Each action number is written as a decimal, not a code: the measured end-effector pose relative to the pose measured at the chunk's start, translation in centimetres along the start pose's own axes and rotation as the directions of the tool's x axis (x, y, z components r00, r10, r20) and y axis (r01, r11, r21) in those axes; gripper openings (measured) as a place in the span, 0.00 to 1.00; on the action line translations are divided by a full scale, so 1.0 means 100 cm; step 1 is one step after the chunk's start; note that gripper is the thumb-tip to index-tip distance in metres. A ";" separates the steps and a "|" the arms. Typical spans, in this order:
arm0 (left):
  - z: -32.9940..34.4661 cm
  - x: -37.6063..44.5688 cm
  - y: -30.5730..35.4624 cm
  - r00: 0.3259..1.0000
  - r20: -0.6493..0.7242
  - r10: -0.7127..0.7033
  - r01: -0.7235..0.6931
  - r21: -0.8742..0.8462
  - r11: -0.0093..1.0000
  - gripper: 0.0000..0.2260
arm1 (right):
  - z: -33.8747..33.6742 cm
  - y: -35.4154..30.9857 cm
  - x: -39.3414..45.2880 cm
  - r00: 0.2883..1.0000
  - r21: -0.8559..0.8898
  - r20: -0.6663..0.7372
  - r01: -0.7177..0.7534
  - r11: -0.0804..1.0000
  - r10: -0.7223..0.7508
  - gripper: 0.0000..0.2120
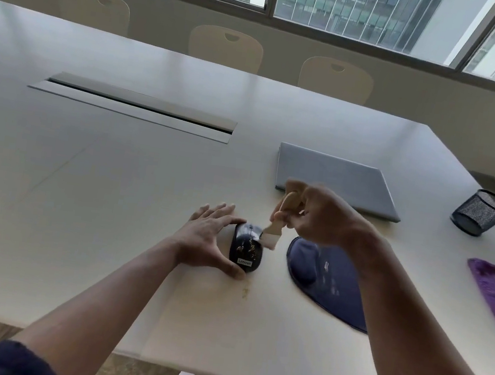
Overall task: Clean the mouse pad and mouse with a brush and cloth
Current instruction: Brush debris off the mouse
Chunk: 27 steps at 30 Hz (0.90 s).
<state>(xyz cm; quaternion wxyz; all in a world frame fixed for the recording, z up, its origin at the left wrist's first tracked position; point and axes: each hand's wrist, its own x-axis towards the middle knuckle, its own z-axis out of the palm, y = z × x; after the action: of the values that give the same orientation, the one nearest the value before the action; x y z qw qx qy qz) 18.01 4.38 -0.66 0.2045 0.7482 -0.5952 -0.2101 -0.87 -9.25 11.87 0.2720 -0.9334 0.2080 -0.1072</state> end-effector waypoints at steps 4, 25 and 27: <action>0.000 0.000 -0.001 1.000 0.008 -0.003 0.003 -0.003 1.000 0.54 | 0.001 -0.003 -0.001 0.995 0.029 -0.092 0.043 0.999 -0.040 0.19; -0.002 -0.003 0.003 1.000 0.003 -0.006 0.006 -0.004 1.000 0.52 | 0.001 -0.013 -0.022 0.998 0.040 0.065 -0.001 0.999 -0.002 0.16; -0.003 -0.003 0.004 1.000 0.007 -0.004 0.004 -0.002 1.000 0.52 | 0.001 -0.015 -0.023 0.999 0.058 0.031 0.012 0.998 -0.014 0.16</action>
<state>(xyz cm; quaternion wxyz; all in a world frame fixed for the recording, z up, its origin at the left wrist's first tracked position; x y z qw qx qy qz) 17.78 4.61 -0.21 0.2026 0.7487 -0.5940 -0.2135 -2.45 -7.04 12.44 0.3016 -0.9280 0.1945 -0.1005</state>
